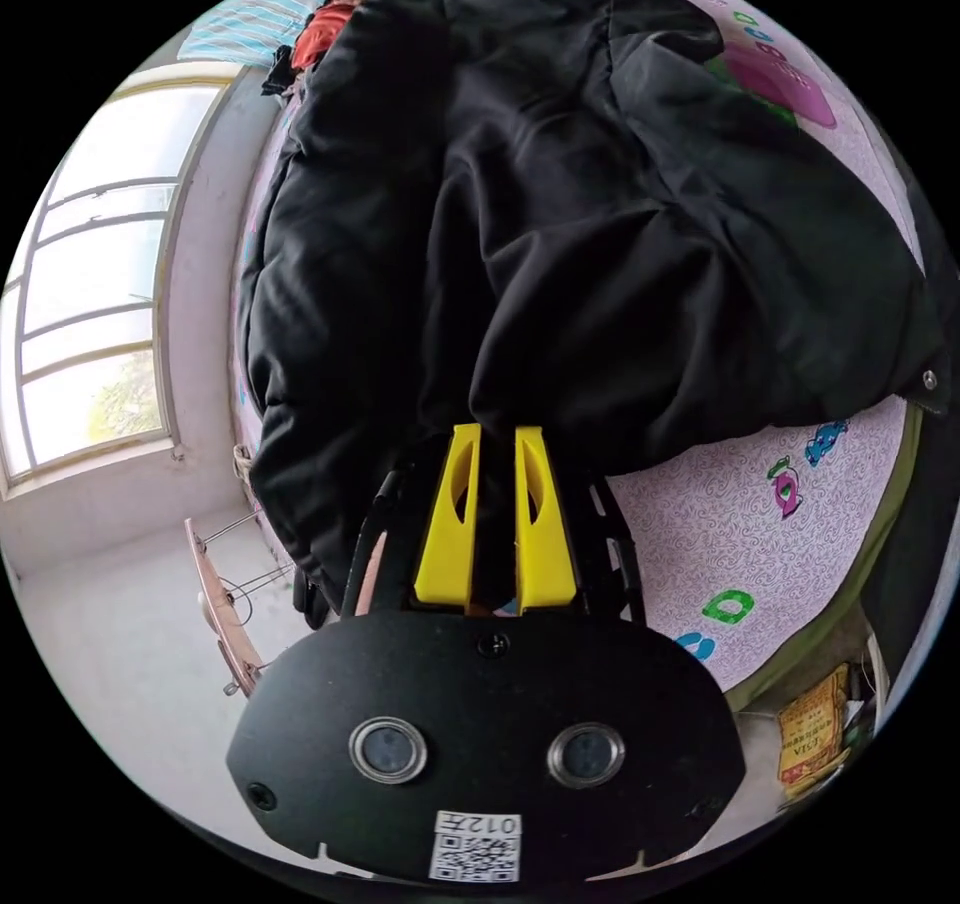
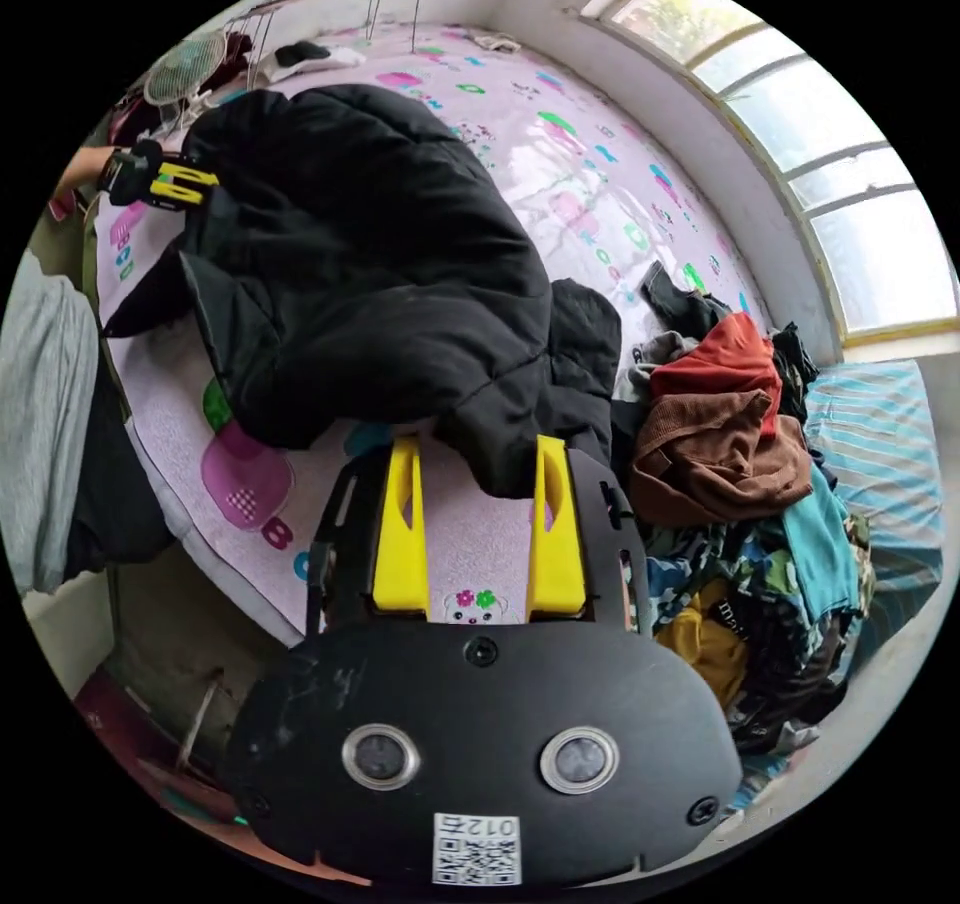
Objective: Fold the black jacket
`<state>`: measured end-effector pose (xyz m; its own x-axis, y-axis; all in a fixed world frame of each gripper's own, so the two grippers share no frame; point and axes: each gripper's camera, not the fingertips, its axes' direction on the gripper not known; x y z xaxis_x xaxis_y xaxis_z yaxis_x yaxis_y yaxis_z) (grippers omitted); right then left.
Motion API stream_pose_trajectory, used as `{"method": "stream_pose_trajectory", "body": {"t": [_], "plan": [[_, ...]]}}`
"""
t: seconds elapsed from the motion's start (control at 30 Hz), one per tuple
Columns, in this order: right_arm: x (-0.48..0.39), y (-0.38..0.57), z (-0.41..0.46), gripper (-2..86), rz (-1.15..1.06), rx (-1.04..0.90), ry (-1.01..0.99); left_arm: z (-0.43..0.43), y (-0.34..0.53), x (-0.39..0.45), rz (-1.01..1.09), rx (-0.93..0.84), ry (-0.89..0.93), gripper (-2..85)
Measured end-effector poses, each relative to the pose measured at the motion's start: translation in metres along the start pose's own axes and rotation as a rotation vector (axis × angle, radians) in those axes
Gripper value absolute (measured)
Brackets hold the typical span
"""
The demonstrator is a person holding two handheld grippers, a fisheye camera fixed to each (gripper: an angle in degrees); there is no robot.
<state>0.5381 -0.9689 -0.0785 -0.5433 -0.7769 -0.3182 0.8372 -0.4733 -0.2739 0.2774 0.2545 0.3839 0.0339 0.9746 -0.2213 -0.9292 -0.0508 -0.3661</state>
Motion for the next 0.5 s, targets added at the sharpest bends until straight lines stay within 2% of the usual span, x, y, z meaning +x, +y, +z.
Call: {"method": "stream_pose_trajectory", "body": {"t": [0.03, 0.13, 0.23, 0.37, 0.5], "plan": [[-0.010, -0.010, 0.005, 12.4, -0.018, -0.021, -0.006, 0.002, 0.001, 0.003, -0.003, -0.007, -0.001, 3.5], [-0.022, -0.026, -0.007, 7.8, 0.062, 0.082, 0.020, 0.001, 0.009, 0.011, -0.057, -0.026, 0.026, 2.4], [-0.020, -0.038, -0.030, 2.3, 0.202, 0.124, 0.102, -0.012, 0.040, -0.008, -0.254, 0.000, 0.115, 1.1], [0.012, -0.035, -0.108, -0.4, 0.425, 0.297, 0.065, -0.060, 0.132, -0.080, -0.767, 0.164, 0.182, 0.2], [0.045, -0.016, -0.215, -0.7, 0.584, 0.543, -0.034, -0.150, 0.247, -0.148, -1.150, 0.416, 0.057, -0.1]]}}
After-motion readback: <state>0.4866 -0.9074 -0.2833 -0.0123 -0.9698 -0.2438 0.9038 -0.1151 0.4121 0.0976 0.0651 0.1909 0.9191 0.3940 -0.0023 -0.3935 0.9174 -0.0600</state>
